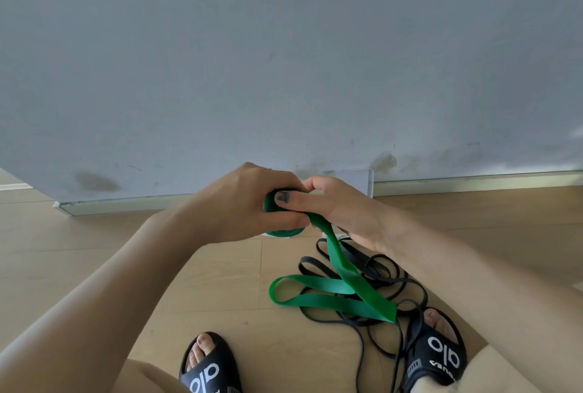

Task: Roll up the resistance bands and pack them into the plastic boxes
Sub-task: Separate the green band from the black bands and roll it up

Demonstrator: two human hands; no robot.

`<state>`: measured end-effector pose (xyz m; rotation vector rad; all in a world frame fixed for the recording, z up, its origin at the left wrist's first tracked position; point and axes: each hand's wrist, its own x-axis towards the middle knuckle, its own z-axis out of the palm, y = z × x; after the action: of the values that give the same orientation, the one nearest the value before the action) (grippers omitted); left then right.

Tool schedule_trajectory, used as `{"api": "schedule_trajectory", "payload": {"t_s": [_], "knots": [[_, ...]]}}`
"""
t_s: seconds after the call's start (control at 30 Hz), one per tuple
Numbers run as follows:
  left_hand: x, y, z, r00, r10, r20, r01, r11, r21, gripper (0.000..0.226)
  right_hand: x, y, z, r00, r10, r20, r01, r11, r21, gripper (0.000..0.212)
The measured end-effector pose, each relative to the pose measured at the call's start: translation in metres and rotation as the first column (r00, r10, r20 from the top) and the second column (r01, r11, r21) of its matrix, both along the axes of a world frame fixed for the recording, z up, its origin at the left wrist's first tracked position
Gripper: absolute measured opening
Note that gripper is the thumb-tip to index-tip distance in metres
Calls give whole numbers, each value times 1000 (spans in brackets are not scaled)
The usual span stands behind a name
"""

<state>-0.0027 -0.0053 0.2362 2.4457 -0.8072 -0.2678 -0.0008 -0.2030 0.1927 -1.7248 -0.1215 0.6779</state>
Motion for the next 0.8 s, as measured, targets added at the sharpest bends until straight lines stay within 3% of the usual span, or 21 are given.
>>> {"api": "schedule_trajectory", "payload": {"t_s": [0.1, 0.3, 0.43, 0.57, 0.7, 0.8], "knots": [[1, 2, -1, 1000, 8, -16, -9, 997, -74, 25, 1, 0, 2, 1000, 29, 1, -29, 999, 33, 49], [1, 7, 3, 996, 43, -74, -59, 972, -229, 22, 2, -7, 11, 963, 202, -178, -123, 918, 377, 25], [3, 9, 8, 998, 35, -48, -45, 976, -214, 19, 7, -3, 10, 989, 108, -96, -80, 963, 258, 42], [0, 3, 6, 997, -11, 74, 11, 1000, 11, 33, 5, 1, 1, 998, 52, 28, -52, 999, 16, 51], [-1, 0, 3, 998, -34, 54, 36, 999, -37, 30, 1, 3, 3, 991, 120, 52, -123, 991, 57, 73], [2, 8, 5, 1000, 3, 29, -1, 996, -93, 27, 3, -6, 10, 981, 190, 26, -192, 979, 74, 60]]}}
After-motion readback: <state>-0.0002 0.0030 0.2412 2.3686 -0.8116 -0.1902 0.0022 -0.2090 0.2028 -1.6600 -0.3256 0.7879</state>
